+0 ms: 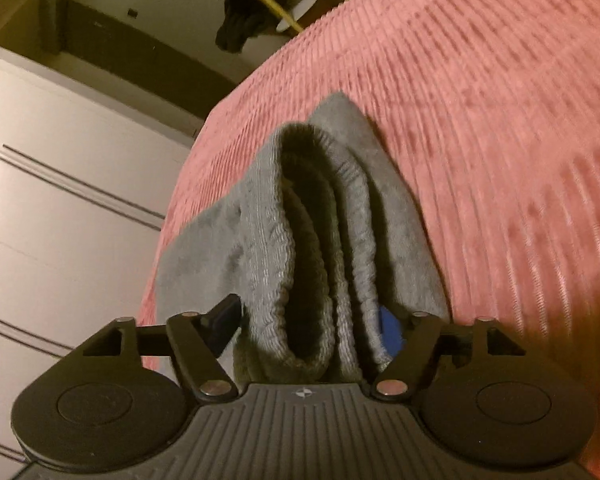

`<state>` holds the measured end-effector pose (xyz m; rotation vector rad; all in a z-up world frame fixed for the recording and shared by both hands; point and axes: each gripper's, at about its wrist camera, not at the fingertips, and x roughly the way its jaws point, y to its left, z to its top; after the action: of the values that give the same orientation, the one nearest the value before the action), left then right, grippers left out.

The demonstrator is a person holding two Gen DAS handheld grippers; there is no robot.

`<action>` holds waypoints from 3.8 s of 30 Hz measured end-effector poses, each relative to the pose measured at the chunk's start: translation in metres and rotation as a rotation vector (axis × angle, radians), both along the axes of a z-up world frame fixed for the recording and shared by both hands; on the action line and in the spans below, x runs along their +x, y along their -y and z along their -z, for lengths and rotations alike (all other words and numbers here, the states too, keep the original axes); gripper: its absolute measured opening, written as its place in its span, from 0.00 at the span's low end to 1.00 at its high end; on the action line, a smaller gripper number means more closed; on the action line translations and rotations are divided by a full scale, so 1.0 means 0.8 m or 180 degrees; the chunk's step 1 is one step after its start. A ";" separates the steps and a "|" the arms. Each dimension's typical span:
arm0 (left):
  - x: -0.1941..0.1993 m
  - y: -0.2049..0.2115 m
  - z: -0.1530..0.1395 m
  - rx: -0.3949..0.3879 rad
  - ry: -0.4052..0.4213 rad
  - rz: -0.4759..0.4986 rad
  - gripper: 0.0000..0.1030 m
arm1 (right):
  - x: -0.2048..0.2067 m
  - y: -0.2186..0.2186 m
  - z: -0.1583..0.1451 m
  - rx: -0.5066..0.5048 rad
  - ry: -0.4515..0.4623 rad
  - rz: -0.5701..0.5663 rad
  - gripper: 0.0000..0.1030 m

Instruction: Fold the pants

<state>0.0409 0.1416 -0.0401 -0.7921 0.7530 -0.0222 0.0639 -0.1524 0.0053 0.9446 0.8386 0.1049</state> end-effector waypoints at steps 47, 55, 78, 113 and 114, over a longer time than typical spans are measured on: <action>-0.019 -0.010 0.002 -0.0036 -0.0245 0.0352 0.78 | -0.008 -0.029 -0.110 -0.0368 0.0702 -0.0102 0.39; -0.020 0.030 -0.017 0.0337 -0.0028 0.1070 0.92 | -0.002 -0.025 -0.109 -0.0229 0.0700 -0.0080 0.39; -0.026 -0.054 -0.053 0.0305 0.0123 0.0168 0.94 | -0.008 0.036 -0.036 -0.0647 0.0147 -0.0200 0.75; 0.173 0.028 -0.063 0.0181 0.0391 0.1354 0.41 | 0.132 -0.025 -0.063 -0.0647 0.0647 -0.0811 0.59; 0.177 0.032 -0.065 0.0294 0.0369 0.1218 0.55 | 0.137 -0.026 -0.065 -0.0770 0.0629 -0.0770 0.63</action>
<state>0.1825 0.1163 0.0120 -0.5452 0.7801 -0.3716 0.1734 -0.1318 0.0576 0.5929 0.7597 0.2945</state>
